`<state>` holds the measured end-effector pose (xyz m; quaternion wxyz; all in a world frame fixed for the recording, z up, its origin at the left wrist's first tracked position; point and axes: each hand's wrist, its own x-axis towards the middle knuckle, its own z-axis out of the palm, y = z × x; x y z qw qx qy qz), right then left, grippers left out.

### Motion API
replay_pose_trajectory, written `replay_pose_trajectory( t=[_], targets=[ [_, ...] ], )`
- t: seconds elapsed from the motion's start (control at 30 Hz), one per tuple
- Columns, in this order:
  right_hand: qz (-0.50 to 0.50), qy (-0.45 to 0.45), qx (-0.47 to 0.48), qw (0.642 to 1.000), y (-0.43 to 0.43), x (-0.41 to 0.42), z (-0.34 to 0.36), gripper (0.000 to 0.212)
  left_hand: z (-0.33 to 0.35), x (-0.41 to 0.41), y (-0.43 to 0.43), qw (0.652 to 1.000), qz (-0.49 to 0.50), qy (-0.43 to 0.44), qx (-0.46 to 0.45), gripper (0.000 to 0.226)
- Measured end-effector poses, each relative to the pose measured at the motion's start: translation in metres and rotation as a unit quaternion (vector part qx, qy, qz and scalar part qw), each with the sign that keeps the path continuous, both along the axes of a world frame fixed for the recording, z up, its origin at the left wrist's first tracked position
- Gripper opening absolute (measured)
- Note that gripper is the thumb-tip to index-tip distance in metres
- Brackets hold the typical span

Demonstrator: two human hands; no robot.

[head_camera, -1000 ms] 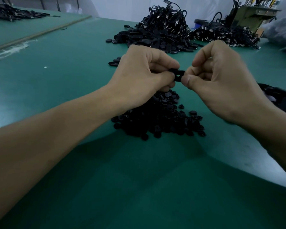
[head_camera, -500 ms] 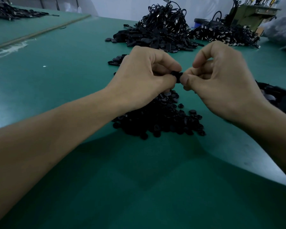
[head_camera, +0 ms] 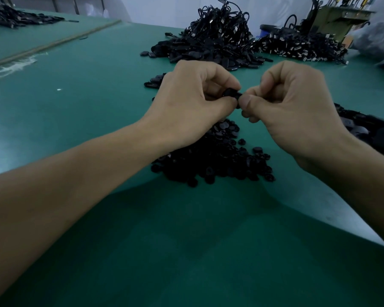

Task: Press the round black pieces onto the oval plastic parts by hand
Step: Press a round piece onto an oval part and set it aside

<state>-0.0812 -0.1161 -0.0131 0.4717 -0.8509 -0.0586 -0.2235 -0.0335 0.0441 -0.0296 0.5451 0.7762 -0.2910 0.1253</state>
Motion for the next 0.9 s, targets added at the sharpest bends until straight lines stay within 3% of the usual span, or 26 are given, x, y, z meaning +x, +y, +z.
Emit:
replay_pose_trajectory(
  t=[0.1,0.3,0.5,0.73,0.9],
  targets=[
    [-0.012,-0.020,-0.015,1.000,0.000,-0.001,0.000,0.034,-0.001,0.001,-0.001,1.000,-0.003,0.000,-0.001,0.016],
    [-0.017,-0.034,-0.040,0.998,0.001,-0.002,0.000,0.032,-0.002,-0.002,0.001,0.995,0.027,-0.081,0.047,0.012],
    [0.025,-0.033,-0.046,0.998,0.004,-0.005,0.002,0.028,-0.002,0.000,0.004,0.992,0.053,-0.094,0.065,0.010],
    [0.001,-0.055,-0.113,0.992,-0.003,0.001,0.000,0.019,0.003,0.002,0.005,1.000,-0.007,0.007,0.004,0.018],
    [0.065,0.011,-0.040,0.997,-0.007,0.004,-0.001,0.016,0.004,0.002,0.008,0.997,-0.041,0.061,-0.027,0.019]
  ],
)
